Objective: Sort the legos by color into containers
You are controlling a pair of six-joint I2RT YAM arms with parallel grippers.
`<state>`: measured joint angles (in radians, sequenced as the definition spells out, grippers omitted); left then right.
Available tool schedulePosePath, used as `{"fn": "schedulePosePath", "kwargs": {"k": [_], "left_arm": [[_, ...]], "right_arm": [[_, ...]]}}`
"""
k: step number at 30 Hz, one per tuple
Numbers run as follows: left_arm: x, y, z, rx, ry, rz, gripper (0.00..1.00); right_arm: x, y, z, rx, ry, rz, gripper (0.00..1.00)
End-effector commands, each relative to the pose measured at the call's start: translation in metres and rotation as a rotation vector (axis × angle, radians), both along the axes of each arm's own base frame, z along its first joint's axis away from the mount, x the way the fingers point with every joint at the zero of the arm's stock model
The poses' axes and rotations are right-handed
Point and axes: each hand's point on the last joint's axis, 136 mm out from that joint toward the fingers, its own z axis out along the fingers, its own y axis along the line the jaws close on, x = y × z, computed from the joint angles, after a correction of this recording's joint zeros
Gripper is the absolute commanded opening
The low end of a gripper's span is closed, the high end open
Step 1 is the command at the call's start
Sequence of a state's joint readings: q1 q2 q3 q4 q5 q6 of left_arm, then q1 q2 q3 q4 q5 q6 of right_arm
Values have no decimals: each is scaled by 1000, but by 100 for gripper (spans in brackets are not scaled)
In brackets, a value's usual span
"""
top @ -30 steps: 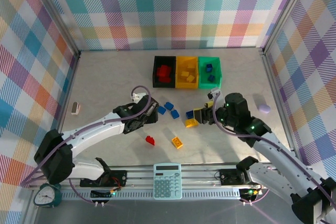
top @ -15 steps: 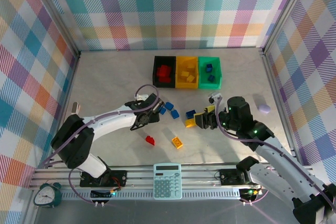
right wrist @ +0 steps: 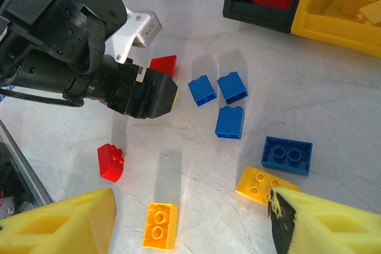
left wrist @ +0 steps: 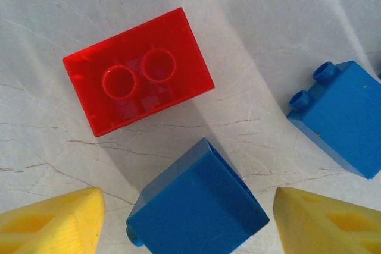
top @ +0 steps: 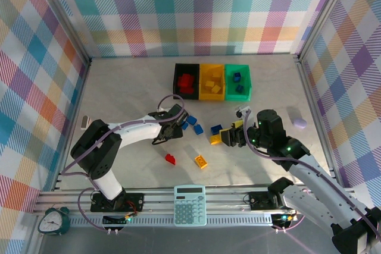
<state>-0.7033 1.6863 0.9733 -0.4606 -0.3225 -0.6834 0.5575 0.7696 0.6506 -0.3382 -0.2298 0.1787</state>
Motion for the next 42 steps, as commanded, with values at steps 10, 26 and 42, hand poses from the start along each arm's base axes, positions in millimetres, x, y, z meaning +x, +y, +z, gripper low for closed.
{"fn": "schedulePosePath", "kwargs": {"k": [10,26,42], "left_arm": [[10,-6,-3,12,10,-33,44],[20,-7,36,77,-33,-151,32],[99,-95,123,-50,-187,-351,30]], "right_arm": [[-3,5,-2,9,8,29,67],[3,-3,-3,-23,14,-27,64],[21,-36,7,-76,50,-278,61]]}}
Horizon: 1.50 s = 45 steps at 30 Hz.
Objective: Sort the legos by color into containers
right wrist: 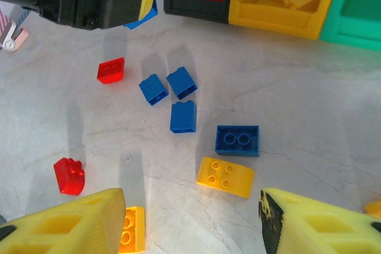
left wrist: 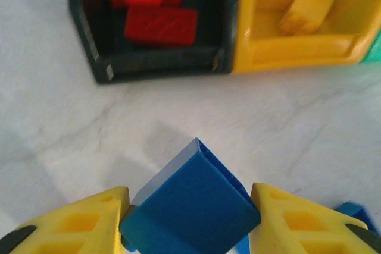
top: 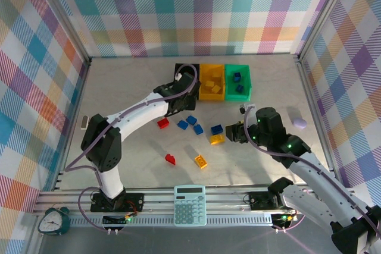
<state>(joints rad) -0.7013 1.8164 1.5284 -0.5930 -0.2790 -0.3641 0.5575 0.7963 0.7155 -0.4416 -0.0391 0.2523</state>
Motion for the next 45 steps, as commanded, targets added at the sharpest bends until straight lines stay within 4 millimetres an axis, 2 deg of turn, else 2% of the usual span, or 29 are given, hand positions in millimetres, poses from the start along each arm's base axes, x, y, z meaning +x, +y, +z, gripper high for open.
{"fn": "schedulePosePath", "kwargs": {"k": [1,5,13,19,24,31,33,38,45], "left_arm": [[14,-19,1,-4,12,-76,29],[37,-53,13,-75,-14,-134,29],[75,-116,21,-205,-52,-226,25],[96,-159,24,-308,-80,-286,25],[108,-186,30,-425,-125,-310,26],[123,-211,21,-531,-169,-285,29],[128,-217,22,-560,-195,-286,36],[136,-212,30,-539,-234,-249,64],[132,-203,59,-523,-280,-271,71]], "right_arm": [[4,-12,11,5,1,-95,61],[5,-21,16,11,5,-155,61],[1,-30,22,16,0,-198,60],[-4,-33,26,24,0,-199,61],[-7,-34,27,23,5,-199,60],[-12,-37,31,31,2,-199,61],[-15,-37,32,31,7,-193,61],[-20,-42,29,16,22,-200,61],[-20,-43,24,14,27,-206,61]]}}
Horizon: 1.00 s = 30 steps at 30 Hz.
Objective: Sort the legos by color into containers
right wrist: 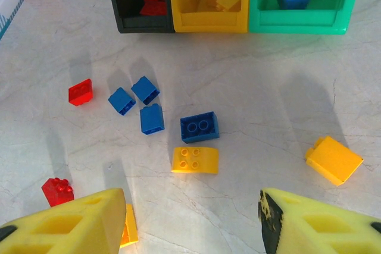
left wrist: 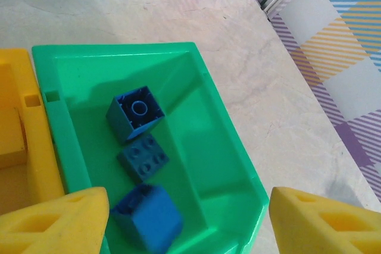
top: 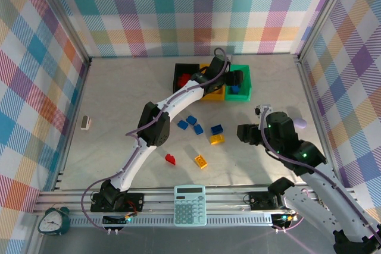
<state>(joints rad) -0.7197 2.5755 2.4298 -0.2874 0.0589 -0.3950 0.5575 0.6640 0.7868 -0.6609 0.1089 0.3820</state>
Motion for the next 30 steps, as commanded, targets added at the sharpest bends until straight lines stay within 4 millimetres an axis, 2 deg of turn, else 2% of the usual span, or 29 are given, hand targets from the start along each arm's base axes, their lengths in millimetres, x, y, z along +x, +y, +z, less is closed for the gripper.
{"fn": "schedulePosePath", "kwargs": {"k": [1,6,9,12,16,21,24,30], "left_arm": [[-3,4,66,-52,-104,-4,71],[-19,18,82,-34,-110,-21,71],[-36,32,89,-16,-121,-39,72],[-57,54,91,25,-125,-40,72],[-89,95,86,98,-117,-24,72],[-131,147,71,176,-76,8,72],[-164,176,63,207,-48,-1,72],[-228,223,26,226,34,-15,71]], "right_arm": [[-2,-1,4,8,-2,-9,61],[0,0,1,0,2,-6,62],[2,3,-4,-7,14,4,62],[7,8,-11,-20,30,15,62],[15,18,-24,-31,58,43,62],[26,33,-45,-42,107,80,65],[33,39,-60,-62,136,91,65],[46,52,-87,-102,193,114,65]]}}
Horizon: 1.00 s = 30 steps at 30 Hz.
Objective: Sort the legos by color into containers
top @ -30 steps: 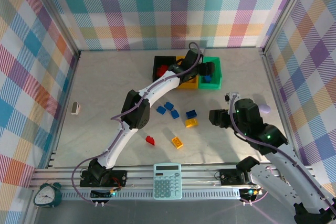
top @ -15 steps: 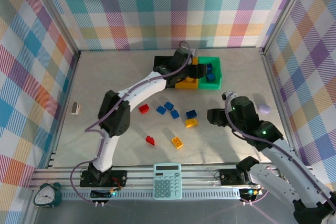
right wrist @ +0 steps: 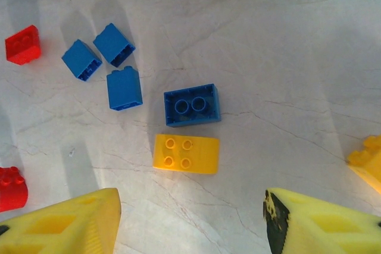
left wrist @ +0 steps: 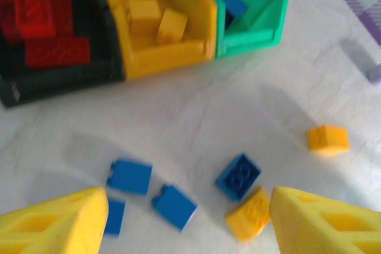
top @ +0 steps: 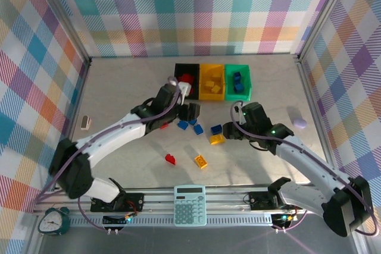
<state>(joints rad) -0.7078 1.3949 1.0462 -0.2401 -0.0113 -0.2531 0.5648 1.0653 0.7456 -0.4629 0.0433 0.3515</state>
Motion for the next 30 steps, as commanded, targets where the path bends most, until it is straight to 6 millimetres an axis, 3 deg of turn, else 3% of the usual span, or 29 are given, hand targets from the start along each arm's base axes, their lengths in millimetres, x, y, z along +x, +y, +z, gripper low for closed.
{"fn": "schedulePosePath", "kwargs": {"k": [1,6,11,23,30], "left_arm": [[-31,26,-15,2,30,-6,71],[-69,47,-29,-51,53,-19,71],[-85,58,-27,-80,31,-30,73],[-87,58,-36,-71,58,-32,72],[-90,56,-28,-99,41,-47,72]], "right_arm": [[9,14,-6,7,-18,39,65],[20,23,-29,-36,25,61,68],[30,37,-53,-107,67,99,71],[54,50,-76,-208,99,123,77],[63,51,-90,-262,134,130,77]]}}
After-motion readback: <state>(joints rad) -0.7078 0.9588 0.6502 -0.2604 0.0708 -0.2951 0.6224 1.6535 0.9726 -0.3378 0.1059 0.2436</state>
